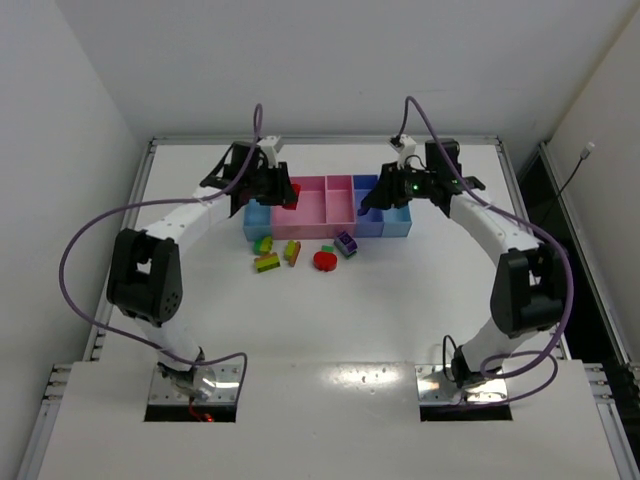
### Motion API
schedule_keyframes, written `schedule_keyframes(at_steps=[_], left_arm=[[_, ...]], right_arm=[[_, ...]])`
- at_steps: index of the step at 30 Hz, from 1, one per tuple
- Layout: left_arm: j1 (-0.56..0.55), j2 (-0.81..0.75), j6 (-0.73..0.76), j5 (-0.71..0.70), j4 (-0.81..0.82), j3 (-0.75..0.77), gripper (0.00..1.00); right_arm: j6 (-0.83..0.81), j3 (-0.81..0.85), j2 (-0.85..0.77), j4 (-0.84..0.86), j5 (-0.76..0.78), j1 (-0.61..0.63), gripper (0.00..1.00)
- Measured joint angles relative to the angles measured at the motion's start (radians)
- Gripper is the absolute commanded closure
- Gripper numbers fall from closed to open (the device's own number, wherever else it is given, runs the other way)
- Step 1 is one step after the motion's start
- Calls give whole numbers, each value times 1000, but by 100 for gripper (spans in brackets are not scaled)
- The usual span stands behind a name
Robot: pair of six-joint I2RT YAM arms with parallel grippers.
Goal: Sort the legos into containers by color
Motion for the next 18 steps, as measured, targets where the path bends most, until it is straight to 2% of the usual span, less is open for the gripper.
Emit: schedule_keyframes(at_steps=[1, 4, 6, 11, 14, 18], left_arm=[[-7, 14, 13, -25, -16, 10, 95], [-22, 64, 48, -70, -50, 38, 91], [-27, 99, 62, -82, -66, 61, 83], [-27, 166, 91, -100, -96, 126, 25], [-27, 169, 101, -106, -109, 146, 8], [-27, 169, 110, -106, -112, 175, 1]], right_arm=[[-3, 6, 4, 0, 16, 1, 100], [-10, 36, 28, 3, 60, 2, 100], [-13, 59, 55, 4, 78, 2, 100], [-34, 111, 137, 2, 123, 2, 100], [-55, 124, 170, -6, 150, 2, 100], [-84, 149, 214, -9, 175, 2, 100]])
